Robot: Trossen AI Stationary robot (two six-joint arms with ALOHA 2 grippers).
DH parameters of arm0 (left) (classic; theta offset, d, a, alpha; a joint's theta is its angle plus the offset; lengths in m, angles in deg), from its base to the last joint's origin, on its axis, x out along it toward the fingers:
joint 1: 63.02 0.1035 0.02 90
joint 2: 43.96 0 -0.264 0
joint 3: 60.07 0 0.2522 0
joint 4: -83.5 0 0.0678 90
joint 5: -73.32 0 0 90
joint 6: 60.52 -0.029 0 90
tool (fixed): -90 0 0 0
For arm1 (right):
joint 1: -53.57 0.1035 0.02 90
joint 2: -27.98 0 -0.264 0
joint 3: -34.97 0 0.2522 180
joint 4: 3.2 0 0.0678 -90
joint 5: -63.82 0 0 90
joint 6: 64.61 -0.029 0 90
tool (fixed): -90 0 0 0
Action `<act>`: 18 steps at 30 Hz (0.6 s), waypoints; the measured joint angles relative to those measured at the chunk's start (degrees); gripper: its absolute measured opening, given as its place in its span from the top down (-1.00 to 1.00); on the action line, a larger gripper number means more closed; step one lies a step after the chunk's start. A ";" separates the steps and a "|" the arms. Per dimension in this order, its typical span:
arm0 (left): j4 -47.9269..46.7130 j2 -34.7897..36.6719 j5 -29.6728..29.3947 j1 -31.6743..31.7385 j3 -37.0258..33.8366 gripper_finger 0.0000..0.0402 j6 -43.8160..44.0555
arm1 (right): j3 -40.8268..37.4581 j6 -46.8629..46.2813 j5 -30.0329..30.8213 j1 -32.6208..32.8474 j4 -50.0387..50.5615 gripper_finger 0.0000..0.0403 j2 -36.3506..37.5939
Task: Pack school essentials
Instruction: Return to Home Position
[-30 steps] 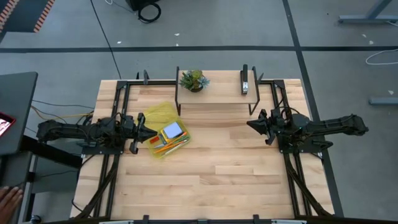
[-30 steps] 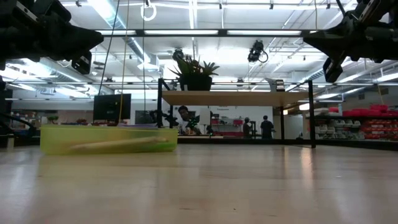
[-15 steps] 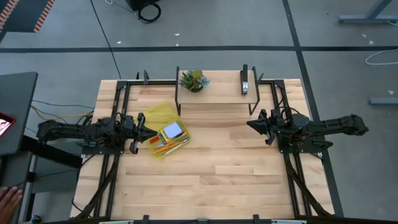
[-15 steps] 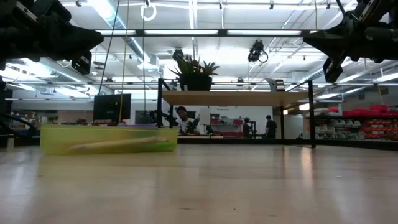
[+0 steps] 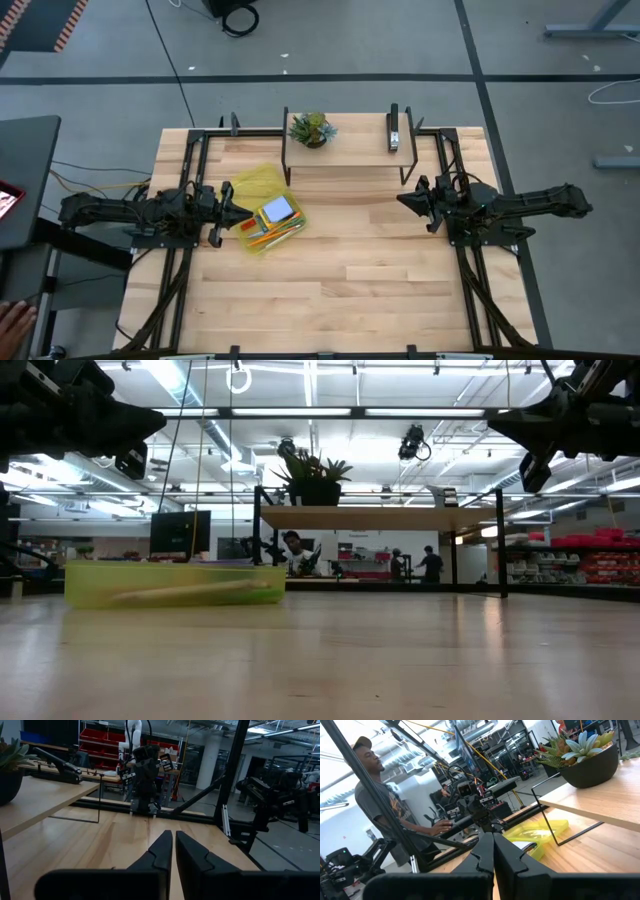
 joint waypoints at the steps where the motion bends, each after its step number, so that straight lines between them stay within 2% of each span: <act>1: -0.01 0.00 0.00 0.00 0.00 0.85 0.02 | 0.00 0.00 0.00 0.00 0.00 0.95 0.00; 9: -0.02 -0.01 0.00 0.00 0.00 0.81 0.00 | 0.00 0.00 0.00 0.02 -0.02 0.95 0.00; 18: -0.01 0.00 0.00 0.00 0.00 0.86 0.02 | 0.00 0.00 0.00 0.02 0.00 0.95 0.00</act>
